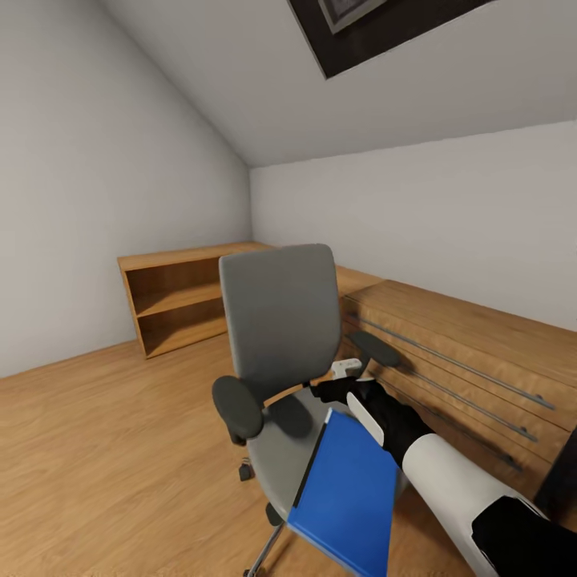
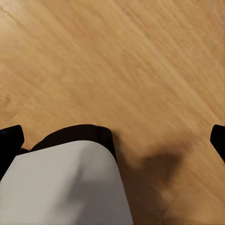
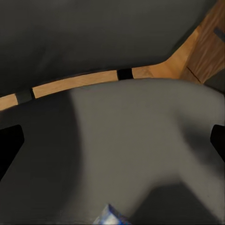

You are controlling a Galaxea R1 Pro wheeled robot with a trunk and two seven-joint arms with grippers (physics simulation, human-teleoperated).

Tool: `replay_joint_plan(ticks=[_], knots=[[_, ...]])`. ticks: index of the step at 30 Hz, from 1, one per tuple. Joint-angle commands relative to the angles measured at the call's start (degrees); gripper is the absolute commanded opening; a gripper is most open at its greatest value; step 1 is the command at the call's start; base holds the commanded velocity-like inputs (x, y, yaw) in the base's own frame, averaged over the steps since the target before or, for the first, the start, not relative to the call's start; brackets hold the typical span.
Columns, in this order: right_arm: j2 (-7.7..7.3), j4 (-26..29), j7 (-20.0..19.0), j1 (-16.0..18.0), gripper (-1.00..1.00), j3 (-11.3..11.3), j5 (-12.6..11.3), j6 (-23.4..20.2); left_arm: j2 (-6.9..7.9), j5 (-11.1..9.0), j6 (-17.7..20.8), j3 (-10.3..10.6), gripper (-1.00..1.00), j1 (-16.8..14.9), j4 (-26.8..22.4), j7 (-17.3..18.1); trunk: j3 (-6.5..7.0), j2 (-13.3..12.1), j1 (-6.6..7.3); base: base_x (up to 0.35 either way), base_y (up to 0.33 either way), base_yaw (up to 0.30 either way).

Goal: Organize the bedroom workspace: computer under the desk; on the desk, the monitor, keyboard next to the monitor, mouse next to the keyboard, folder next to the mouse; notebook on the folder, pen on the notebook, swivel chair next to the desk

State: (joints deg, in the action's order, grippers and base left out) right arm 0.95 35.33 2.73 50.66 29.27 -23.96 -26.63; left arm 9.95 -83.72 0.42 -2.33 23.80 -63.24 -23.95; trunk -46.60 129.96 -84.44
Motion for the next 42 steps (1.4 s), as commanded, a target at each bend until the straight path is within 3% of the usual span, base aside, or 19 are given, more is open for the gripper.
replay_joint_plan(ticks=[1,16,22,24,31,32,34,38,39,40,42], knots=[[-0.04,0.1,0.3,0.1,1.00,0.2,-0.4,-0.3,0.00,-0.3,0.1,-0.1,1.00,0.0,-0.1,-0.2,-0.05,0.0,0.02,-0.192,0.000,0.000],[-0.20,1.8,0.3,-0.2,1.00,0.2,-0.6,-2.0,-0.04,0.1,0.2,-0.1,1.00,0.0,-0.1,-0.2,-0.05,0.0,0.02,-0.293,0.049,0.000],[-1.07,9.4,0.4,-3.3,1.00,-0.4,-0.6,-6.6,-0.02,0.1,0.3,0.1,1.00,-0.4,-0.2,-0.3,-0.05,0.0,0.02,-0.199,0.118,-0.068],[-2.09,15.7,0.6,-5.8,1.00,-2.2,-0.5,-8.8,-0.05,0.2,0.5,0.1,1.00,-0.9,-0.2,-0.4,-0.05,0.0,0.02,-0.069,0.042,-0.212],[-2.84,21.1,0.7,-7.7,1.00,-4.6,-0.5,-11.5,-0.04,0.4,0.6,1.2,1.00,-1.5,-0.2,-0.6,0.00,0.0,0.02,-0.018,0.011,-0.276],[-2.83,21.2,0.7,-7.8,1.00,-4.8,-0.5,-11.6,-0.05,0.6,0.7,1.3,1.00,-1.6,-0.2,-0.6,0.02,0.0,0.02,-0.003,0.002,-0.295],[-2.81,22.3,0.8,-7.9,1.00,-6.5,-0.5,-12.2,-0.25,5.4,0.7,1.4,1.00,-2.0,-0.2,-0.3,0.07,0.0,0.02,-0.001,0.000,-0.298],[-2.90,23.7,0.8,-8.3,1.00,-6.7,-0.6,-12.4,-0.25,5.9,0.7,1.4,1.00,-2.0,-0.6,-0.2,0.18,0.0,0.02,0.000,0.000,-0.299],[-2.91,24.7,0.7,-8.8,1.00,-7.3,-0.9,-13.0,-0.21,6.0,0.8,1.4,1.00,-2.1,-0.9,-0.2,0.21,0.0,0.02,0.000,0.008,-0.299],[-2.46,29.4,0.6,-11.9,1.00,-15.0,-4.7,-15.8,0.21,6.2,1.0,1.4,1.00,-4.8,-2.6,-0.2,0.24,0.0,0.02,0.000,0.225,-0.293],[-2.36,30.2,0.6,-12.6,1.00,-16.1,-5.4,-16.0,0.32,6.3,1.1,1.4,1.00,-5.2,-2.9,-0.2,0.30,0.0,0.02,0.000,0.241,-0.291]])
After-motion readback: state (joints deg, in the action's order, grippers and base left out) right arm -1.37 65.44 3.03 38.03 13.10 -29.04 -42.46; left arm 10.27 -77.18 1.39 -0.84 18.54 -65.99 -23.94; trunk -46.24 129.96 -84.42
